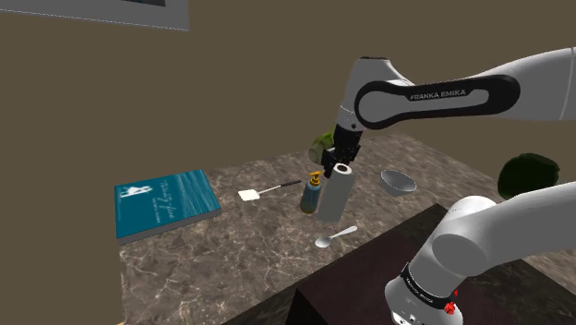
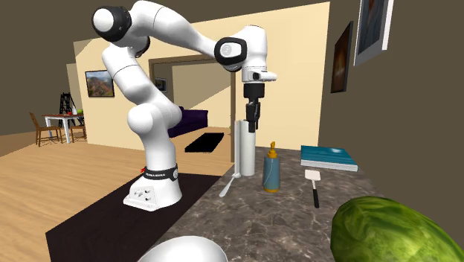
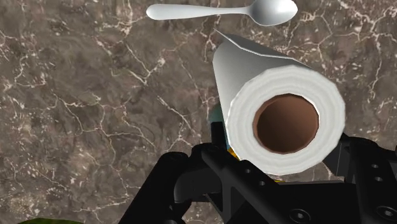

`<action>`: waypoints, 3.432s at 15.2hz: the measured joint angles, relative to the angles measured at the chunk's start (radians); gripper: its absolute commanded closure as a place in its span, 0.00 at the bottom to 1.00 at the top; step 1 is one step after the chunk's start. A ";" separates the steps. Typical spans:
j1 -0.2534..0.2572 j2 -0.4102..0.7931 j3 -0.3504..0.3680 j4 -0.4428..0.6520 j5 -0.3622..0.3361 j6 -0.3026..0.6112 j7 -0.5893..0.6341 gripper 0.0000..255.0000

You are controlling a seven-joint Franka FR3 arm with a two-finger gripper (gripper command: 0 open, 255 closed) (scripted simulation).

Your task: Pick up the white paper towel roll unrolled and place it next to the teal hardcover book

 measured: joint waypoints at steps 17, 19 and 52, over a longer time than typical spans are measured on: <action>-0.003 -0.025 -0.010 0.211 -0.009 -0.236 0.007 1.00; -0.004 -0.025 -0.012 0.237 -0.011 -0.262 0.006 1.00; 0.026 0.137 0.107 0.646 0.029 -0.500 0.169 1.00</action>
